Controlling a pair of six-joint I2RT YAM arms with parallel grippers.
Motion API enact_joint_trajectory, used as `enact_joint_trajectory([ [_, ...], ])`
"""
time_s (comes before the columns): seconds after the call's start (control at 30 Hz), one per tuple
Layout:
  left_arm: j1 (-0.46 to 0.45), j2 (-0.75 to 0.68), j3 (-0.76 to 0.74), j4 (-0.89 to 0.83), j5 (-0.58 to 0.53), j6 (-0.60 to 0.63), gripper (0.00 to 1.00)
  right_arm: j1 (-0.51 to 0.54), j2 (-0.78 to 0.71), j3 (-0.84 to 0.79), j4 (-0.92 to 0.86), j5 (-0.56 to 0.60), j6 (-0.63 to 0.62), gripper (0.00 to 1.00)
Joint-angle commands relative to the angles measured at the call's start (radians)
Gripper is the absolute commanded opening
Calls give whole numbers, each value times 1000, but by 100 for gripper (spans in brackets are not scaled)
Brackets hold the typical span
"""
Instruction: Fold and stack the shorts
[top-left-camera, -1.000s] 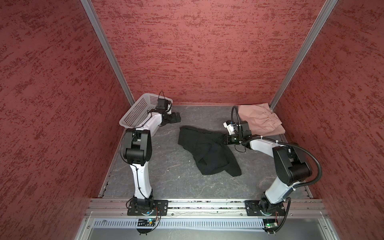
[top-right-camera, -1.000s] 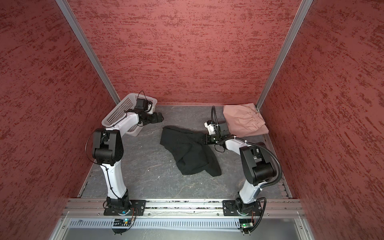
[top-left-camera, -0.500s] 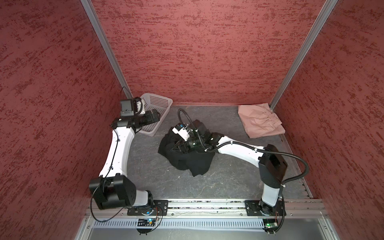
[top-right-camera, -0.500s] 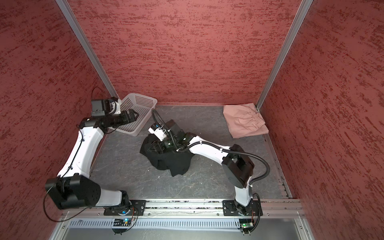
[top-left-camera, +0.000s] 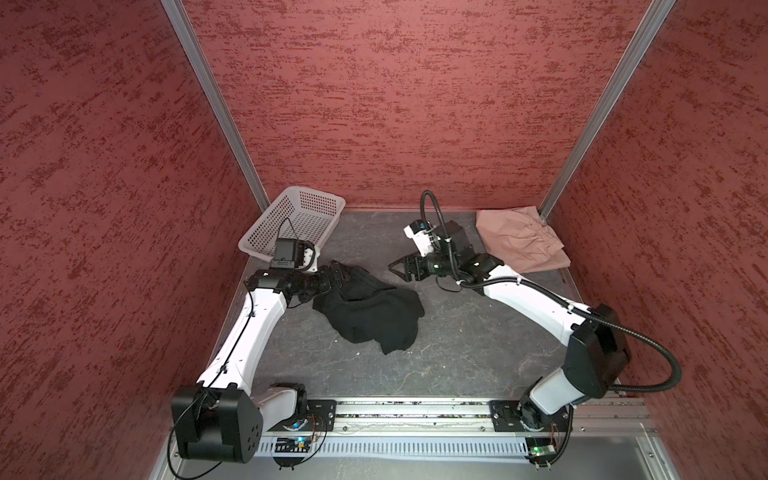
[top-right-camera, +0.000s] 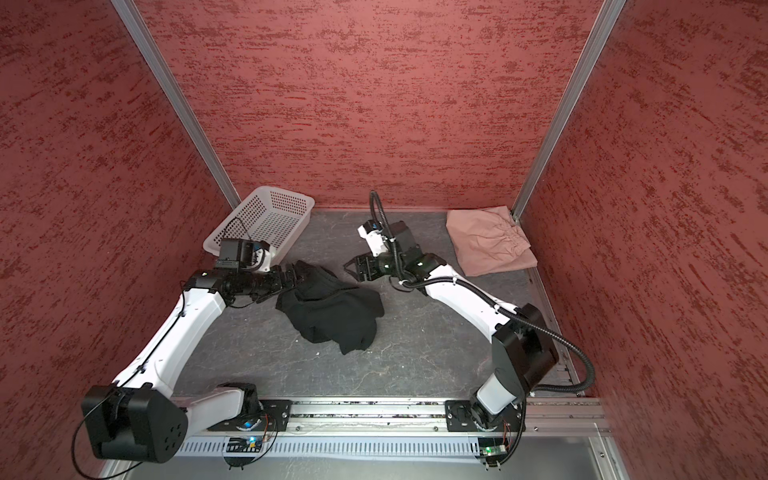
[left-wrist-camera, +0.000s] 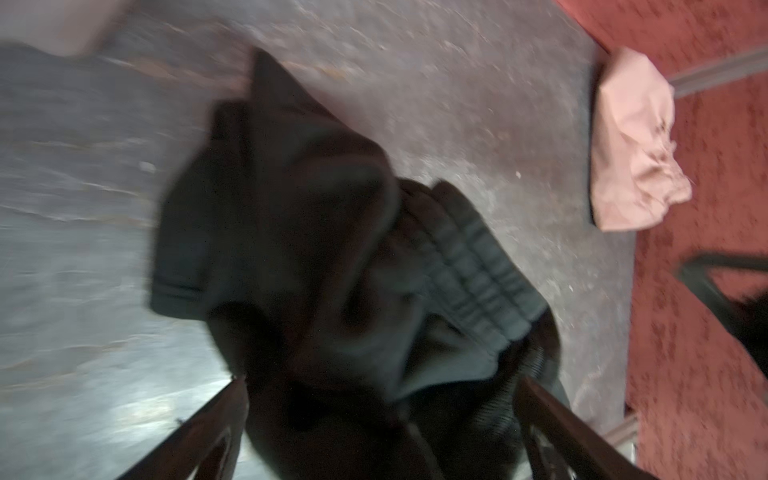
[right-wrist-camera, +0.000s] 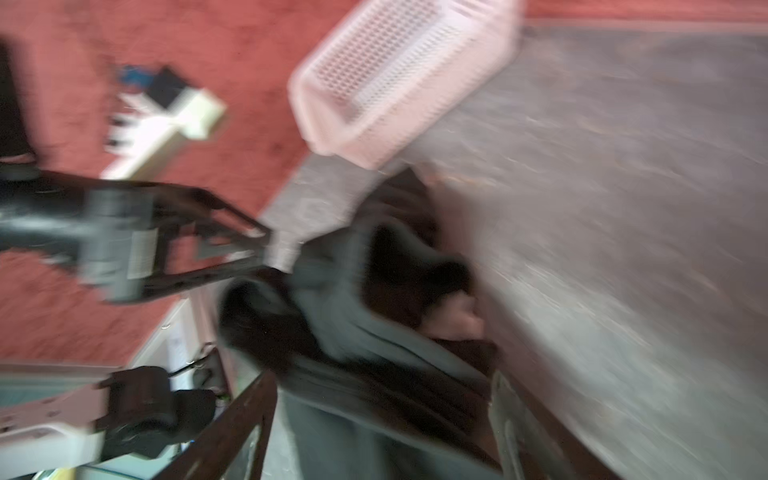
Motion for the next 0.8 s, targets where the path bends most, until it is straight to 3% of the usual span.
enact_joint_trajectory([
  [0.0,-56,26,43,35,-22,-17,99,8,-33,-117,-55,-26,2,84],
  [0.2,-78,142,65,-96,-159,42,99,5,-30,-245,-31,-67,30,84],
  [0.3,-78,157,40,-67,-153,51,98,5,-19,-310,69,-144,92,83],
  [0.4,-79,190,42,-12,-82,49,77,5,7,-328,216,-245,165,66],
  [0.47,-79,225,66,31,-22,51,47,5,18,-307,296,-290,206,37],
  [0.53,-82,262,117,36,5,54,11,5,28,-253,298,-297,210,6],
  [0.57,-82,279,154,30,25,65,2,4,34,-213,275,-300,193,0],
  [0.77,-82,333,431,-69,4,147,0,-45,52,53,38,-213,30,0],
])
